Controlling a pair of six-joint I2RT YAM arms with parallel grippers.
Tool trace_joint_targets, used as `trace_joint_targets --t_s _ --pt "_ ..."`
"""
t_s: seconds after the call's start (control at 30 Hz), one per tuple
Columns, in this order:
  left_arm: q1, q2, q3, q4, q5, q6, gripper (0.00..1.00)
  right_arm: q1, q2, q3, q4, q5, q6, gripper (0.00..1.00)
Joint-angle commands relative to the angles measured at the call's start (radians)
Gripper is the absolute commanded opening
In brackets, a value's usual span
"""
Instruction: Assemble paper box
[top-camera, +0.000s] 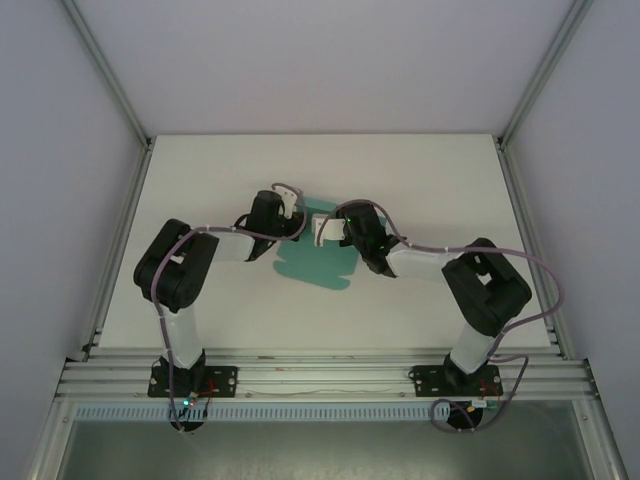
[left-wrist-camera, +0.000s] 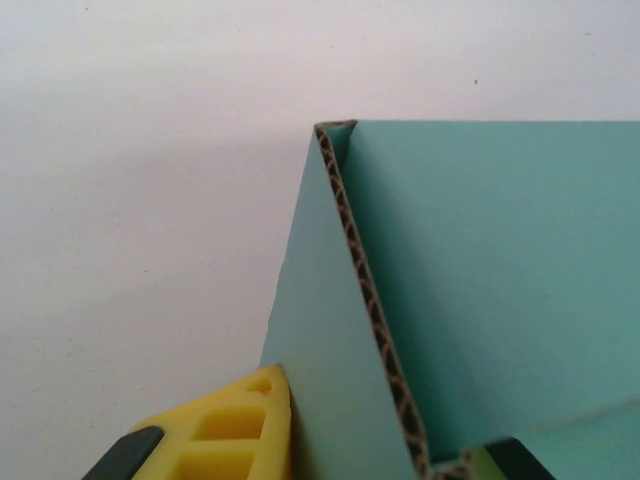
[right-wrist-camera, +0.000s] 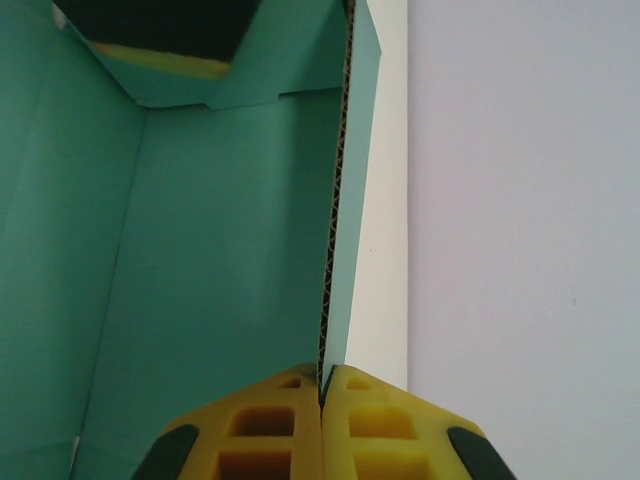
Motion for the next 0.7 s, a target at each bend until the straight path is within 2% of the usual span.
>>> trace_joint_targets --t_s 0.0,0.03,0.07,0.1,0.17,0.2,0.33,0.4,0.53,0.6,0.67 --pt "-0.035 -0.005 0.078 0.034 -0.041 -0.024 0.14 0.030 0.016 -0.016 -0.221 -0.177 0.043 0.00" --pt "-0.043 -0.007 0.080 0.024 -0.072 -0.018 0.12 0.031 0.011 -0.015 -0.215 -0.178 0.058 0.01" --pt "-0.052 -0.009 0.083 0.011 -0.120 -0.009 0.01 0.031 0.006 -0.011 -0.216 -0.175 0.068 0.03" --pt "-0.060 -0.009 0.083 0.003 -0.157 0.002 0.00 0.031 -0.002 -0.006 -0.207 -0.174 0.095 0.09" --pt "-0.067 -0.014 0.075 -0.011 -0.169 0.025 0.00 0.030 -0.022 0.022 -0.213 -0.163 0.174 0.37" --pt "-0.066 -0.019 0.061 -0.004 -0.153 0.027 0.00 0.028 -0.032 0.044 -0.234 -0.151 0.220 0.45" --pt "-0.067 -0.064 -0.042 0.075 -0.065 0.057 0.00 -0.013 -0.119 0.107 -0.306 -0.175 0.441 0.65" --pt "-0.067 -0.089 -0.084 0.101 -0.032 0.077 0.00 -0.044 -0.185 0.116 -0.326 -0.222 0.579 0.71" --pt "-0.067 -0.120 -0.128 0.078 0.007 0.112 0.00 -0.127 -0.318 0.156 -0.574 -0.488 0.741 0.74" --pt "-0.067 -0.130 -0.149 0.089 0.071 0.121 0.00 -0.148 -0.340 0.153 -0.601 -0.505 0.842 0.81" --pt "-0.072 -0.144 -0.186 0.141 0.145 0.127 0.00 -0.165 -0.315 0.179 -0.614 -0.485 0.989 0.82"
